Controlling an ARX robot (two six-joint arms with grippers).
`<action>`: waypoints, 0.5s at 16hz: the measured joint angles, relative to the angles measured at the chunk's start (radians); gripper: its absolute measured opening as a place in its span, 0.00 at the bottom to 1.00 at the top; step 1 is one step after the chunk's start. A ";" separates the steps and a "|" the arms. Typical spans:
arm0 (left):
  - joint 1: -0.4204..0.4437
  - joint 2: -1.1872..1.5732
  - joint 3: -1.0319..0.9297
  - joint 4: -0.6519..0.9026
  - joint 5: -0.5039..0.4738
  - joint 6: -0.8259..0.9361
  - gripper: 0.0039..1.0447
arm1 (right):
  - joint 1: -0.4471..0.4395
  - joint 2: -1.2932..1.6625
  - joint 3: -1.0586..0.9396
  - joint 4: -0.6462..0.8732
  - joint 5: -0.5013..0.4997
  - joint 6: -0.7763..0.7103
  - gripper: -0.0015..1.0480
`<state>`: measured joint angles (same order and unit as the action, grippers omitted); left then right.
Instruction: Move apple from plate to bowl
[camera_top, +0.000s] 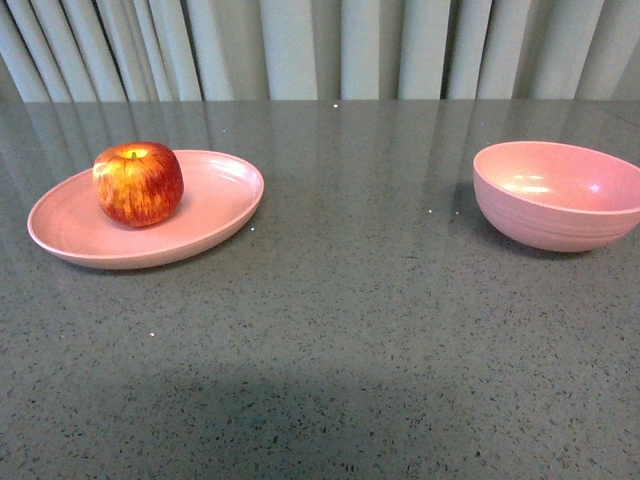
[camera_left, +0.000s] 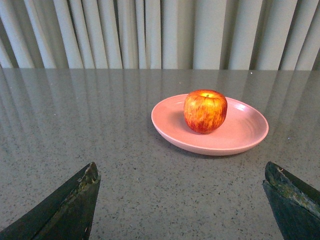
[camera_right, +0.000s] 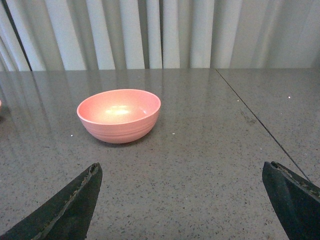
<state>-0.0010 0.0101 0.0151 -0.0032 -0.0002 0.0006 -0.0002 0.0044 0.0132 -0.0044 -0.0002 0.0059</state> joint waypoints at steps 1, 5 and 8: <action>0.000 0.000 0.000 0.000 0.000 0.000 0.94 | 0.000 0.000 0.000 0.000 0.000 0.000 0.94; 0.000 0.000 0.000 0.000 0.000 0.000 0.94 | 0.000 0.000 0.000 0.000 0.000 0.000 0.94; 0.000 0.000 0.000 0.000 0.000 0.000 0.94 | 0.000 0.000 0.000 0.000 0.000 0.000 0.94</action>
<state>-0.0010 0.0101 0.0151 -0.0036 -0.0002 0.0006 -0.0002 0.0044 0.0132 -0.0044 -0.0002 0.0059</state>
